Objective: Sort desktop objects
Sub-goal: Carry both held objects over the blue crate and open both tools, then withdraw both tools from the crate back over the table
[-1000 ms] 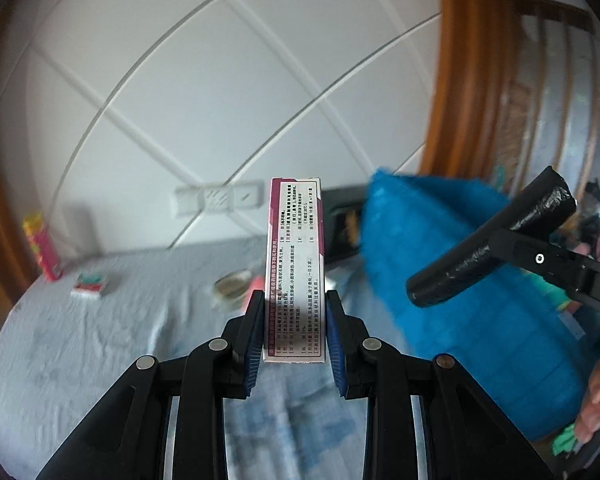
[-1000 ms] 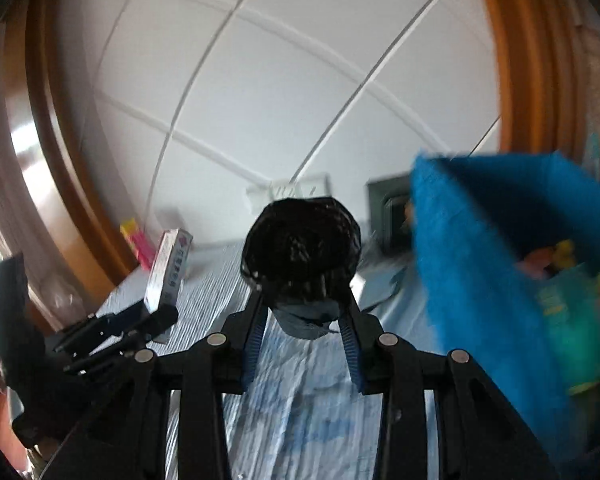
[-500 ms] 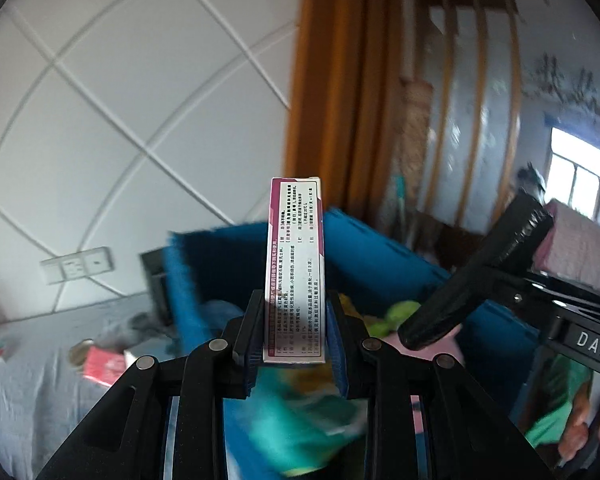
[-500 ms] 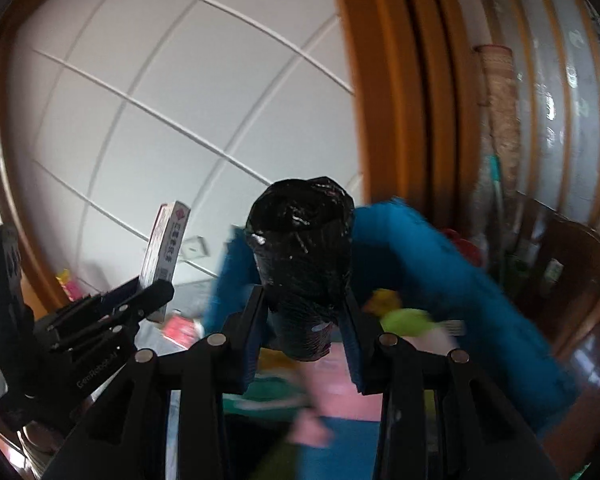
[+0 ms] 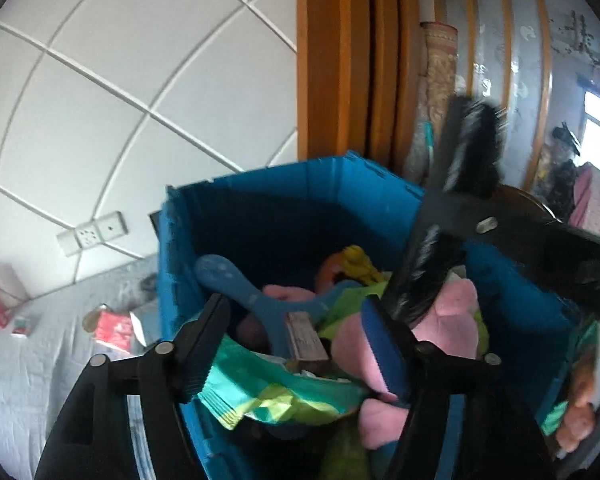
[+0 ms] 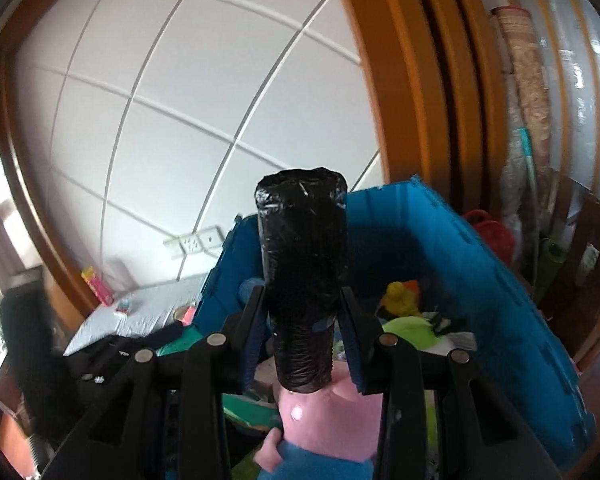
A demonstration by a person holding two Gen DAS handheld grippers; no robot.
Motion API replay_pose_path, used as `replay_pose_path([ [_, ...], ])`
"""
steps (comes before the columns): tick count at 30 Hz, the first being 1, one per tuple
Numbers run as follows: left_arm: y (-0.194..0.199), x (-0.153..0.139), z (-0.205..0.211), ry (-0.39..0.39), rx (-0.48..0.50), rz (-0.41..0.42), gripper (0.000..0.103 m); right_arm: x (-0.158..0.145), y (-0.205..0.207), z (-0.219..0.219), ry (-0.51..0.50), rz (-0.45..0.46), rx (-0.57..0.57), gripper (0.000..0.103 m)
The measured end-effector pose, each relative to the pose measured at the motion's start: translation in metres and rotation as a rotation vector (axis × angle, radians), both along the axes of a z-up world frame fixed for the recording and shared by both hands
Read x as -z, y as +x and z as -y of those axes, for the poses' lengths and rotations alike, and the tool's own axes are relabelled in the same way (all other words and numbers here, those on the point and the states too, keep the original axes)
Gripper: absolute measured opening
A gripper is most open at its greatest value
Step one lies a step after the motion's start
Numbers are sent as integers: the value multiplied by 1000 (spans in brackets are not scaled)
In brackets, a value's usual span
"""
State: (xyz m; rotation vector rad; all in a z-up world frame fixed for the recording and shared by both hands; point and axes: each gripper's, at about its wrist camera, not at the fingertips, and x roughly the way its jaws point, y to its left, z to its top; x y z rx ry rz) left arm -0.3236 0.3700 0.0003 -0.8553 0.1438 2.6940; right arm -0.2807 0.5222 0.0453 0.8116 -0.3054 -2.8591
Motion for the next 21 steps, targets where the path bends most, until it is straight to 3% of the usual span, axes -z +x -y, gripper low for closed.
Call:
replay_pose_path([
  [6,7,0,21,5,-70,-7,78,18,-19,21,7,58,-71,40],
  [7,8,0,25,6,-82,-5,79,20,-21,26,18,69,-79,54],
  [8,10,1,29,7,-93,-4,80,22,-22,30,28,80,-87,79],
  [10,10,3,37,7,-106,-4,81,24,-22,36,43,77,-91,97],
  [21,37,3,78,19,-169,-25,83,14,6,52,38,4,-73,100],
])
